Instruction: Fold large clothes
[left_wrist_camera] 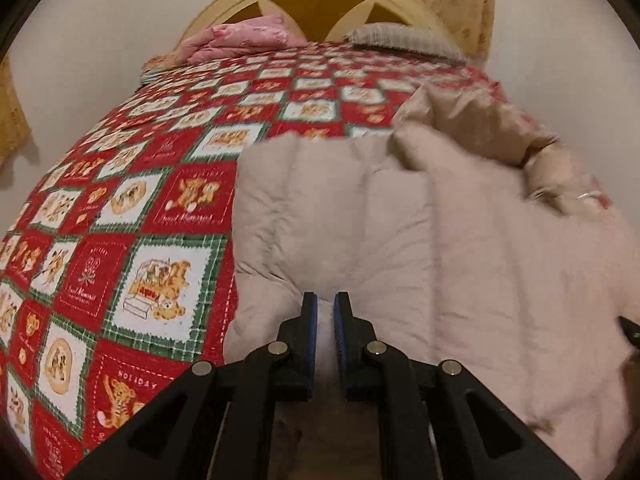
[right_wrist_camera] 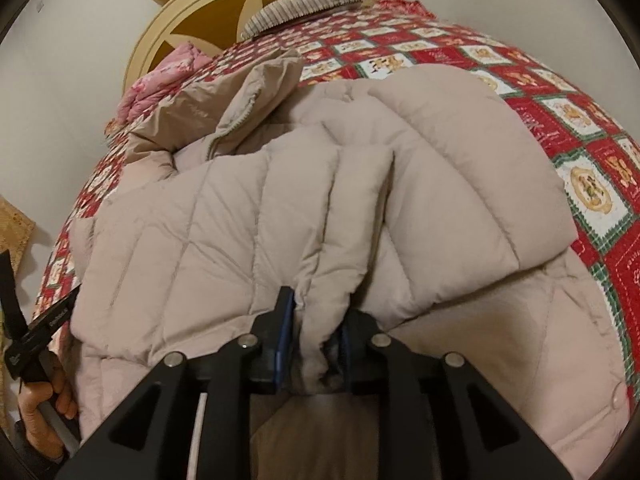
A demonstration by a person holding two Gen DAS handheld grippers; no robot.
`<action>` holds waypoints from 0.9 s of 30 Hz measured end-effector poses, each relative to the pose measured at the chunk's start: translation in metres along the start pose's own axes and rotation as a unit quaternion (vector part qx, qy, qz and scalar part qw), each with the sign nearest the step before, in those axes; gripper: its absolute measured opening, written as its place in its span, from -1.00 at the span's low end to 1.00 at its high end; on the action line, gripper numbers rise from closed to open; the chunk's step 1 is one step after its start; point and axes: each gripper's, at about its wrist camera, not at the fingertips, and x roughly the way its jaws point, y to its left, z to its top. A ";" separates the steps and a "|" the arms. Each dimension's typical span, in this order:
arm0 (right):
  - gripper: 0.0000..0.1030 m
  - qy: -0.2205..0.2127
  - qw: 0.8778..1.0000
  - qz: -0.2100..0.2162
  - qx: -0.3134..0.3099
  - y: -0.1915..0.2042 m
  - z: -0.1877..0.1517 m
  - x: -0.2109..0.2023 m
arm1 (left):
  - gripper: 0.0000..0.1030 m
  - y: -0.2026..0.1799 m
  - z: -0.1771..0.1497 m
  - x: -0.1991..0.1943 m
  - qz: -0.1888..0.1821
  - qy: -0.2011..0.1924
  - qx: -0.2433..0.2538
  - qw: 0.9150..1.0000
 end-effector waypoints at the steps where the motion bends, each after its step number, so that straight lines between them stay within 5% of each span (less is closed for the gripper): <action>1: -0.15 -0.007 1.000 0.005 0.001 0.000 0.003 -0.009 | -0.83 0.003 0.005 -0.009 -0.023 -0.011 -0.003 1.000; 4: 0.60 -0.078 0.997 0.012 -0.010 0.002 0.022 -0.046 | -0.83 0.005 0.031 -0.028 -0.059 -0.049 -0.009 0.997; 9: 0.63 -0.116 0.992 0.020 -0.041 0.017 0.079 -0.053 | -0.83 -0.005 0.090 -0.017 -0.101 -0.066 -0.027 0.992; 14: 0.63 -0.071 0.996 -0.008 -0.047 0.027 0.138 0.007 | -0.83 -0.029 0.122 0.056 -0.129 0.031 -0.019 0.991; 18: 0.62 -0.032 0.998 -0.012 -0.058 0.040 0.159 0.049 | -0.83 -0.045 0.116 0.088 -0.150 0.070 -0.014 0.986; 20: 0.60 0.003 0.996 -0.057 -0.065 0.047 0.168 0.079 | -0.83 -0.049 0.116 0.097 -0.152 0.083 -0.021 0.985; 21: 0.53 0.004 0.996 -0.064 -0.068 0.047 0.169 0.084 | -0.83 -0.053 0.118 0.100 -0.162 0.085 -0.024 0.983; 23: 0.00 0.018 0.994 -0.058 -0.096 0.054 0.170 0.096 | -0.83 -0.060 0.125 0.103 -0.179 0.082 -0.021 0.980; 24: -0.71 0.022 0.992 -0.064 -0.108 0.057 0.167 0.098 | -0.83 -0.064 0.128 0.101 -0.192 0.073 -0.018 0.978; 27: -0.78 -0.012 0.993 -0.064 -0.100 0.052 0.160 0.082 | -0.83 -0.065 0.128 0.096 -0.238 0.066 -0.031 0.969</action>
